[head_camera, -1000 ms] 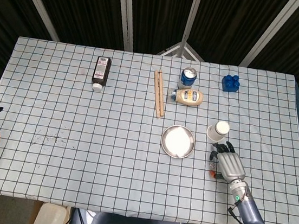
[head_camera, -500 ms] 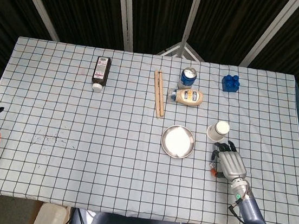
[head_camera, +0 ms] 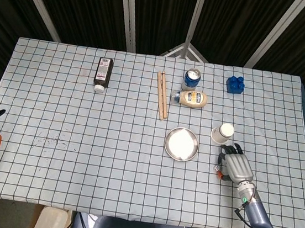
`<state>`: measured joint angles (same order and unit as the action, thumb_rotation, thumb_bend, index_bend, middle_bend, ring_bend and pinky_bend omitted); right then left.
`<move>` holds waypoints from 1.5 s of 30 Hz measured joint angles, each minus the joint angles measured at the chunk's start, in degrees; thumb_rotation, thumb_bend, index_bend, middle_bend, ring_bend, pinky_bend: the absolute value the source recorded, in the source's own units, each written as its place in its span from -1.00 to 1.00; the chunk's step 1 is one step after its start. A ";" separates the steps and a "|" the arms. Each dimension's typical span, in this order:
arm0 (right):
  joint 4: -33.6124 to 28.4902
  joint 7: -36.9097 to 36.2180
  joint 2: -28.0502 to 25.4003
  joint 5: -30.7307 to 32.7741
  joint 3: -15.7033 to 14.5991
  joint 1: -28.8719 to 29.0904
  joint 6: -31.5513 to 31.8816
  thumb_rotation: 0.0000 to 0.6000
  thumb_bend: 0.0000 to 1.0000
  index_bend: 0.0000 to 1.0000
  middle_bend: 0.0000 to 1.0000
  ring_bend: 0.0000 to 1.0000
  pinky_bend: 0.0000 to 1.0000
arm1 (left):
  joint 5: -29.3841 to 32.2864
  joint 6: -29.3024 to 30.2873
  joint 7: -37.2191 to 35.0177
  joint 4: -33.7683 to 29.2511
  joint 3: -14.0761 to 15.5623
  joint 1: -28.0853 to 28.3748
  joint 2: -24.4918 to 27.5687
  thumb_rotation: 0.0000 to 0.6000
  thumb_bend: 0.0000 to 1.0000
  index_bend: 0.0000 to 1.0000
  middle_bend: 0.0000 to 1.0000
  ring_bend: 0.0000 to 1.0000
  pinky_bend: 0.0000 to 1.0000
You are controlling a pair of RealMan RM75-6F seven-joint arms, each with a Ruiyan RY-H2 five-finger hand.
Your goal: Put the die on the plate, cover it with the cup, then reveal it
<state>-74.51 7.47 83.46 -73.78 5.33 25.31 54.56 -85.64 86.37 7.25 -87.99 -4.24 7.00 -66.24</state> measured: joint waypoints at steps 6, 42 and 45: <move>-0.02 0.03 0.08 -0.07 -0.08 0.27 -0.04 1.00 -0.40 0.04 -0.65 -0.69 -1.00 | 0.05 -0.09 0.06 -0.02 0.02 0.04 -0.02 1.00 0.41 -0.78 -1.00 -1.00 -1.00; -0.25 0.10 0.41 0.03 -0.34 1.00 0.60 1.00 -0.30 0.17 -0.63 -0.65 -1.00 | 0.29 -0.35 0.45 -0.08 0.06 0.21 -0.07 1.00 0.41 -0.78 -1.00 -1.00 -1.00; -0.81 0.11 -0.03 -0.15 -0.36 0.83 1.17 1.00 -0.30 0.17 -0.63 -0.65 -1.00 | 0.33 -0.30 0.28 -0.11 0.02 0.19 -0.01 1.00 0.41 -0.78 -1.00 -1.00 -1.00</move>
<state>-75.33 7.58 83.43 -73.93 4.97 26.14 55.74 -85.31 86.08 7.53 -88.09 -4.22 7.19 -66.24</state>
